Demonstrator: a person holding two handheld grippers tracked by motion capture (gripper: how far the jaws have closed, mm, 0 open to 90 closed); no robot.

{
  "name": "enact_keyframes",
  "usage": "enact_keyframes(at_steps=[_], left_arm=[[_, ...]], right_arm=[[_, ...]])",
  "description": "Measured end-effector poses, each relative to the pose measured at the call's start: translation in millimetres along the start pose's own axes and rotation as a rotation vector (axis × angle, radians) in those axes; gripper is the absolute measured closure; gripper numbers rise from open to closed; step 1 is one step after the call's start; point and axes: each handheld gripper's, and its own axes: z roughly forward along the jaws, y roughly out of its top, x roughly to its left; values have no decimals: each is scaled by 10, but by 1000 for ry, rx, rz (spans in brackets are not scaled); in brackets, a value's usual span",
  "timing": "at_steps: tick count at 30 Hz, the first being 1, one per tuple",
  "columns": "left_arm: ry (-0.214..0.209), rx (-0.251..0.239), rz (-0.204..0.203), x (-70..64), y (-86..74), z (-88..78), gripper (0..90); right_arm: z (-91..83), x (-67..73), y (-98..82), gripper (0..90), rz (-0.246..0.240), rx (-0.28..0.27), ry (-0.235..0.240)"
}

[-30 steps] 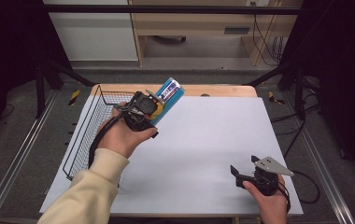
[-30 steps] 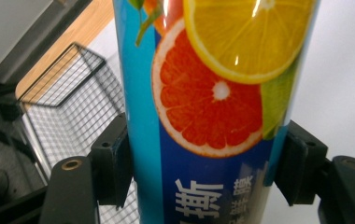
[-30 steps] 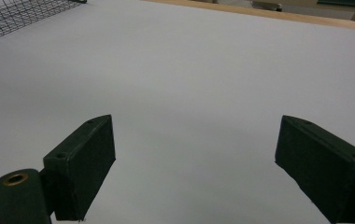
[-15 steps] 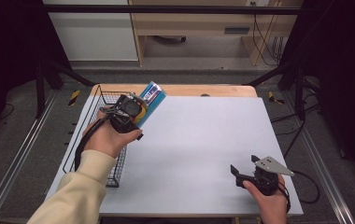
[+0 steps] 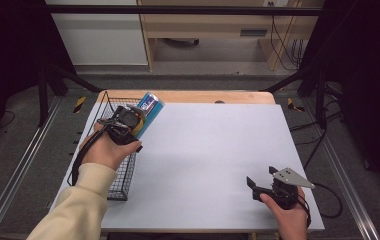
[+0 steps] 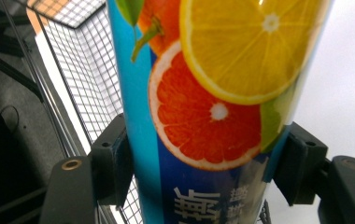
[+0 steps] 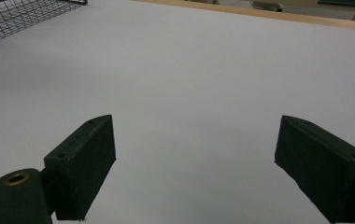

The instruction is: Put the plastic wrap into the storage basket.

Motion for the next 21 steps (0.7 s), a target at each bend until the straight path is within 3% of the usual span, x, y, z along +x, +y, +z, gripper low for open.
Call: enact_keyframes(at_steps=[6,21], left_arm=[[17,20,-5,48,-36,53,322],[26,21,-11,70,-14,-13,322]], right_arm=[[4,2,2,126,1,0,2],[4,-4,2,126,0,-2,2]])
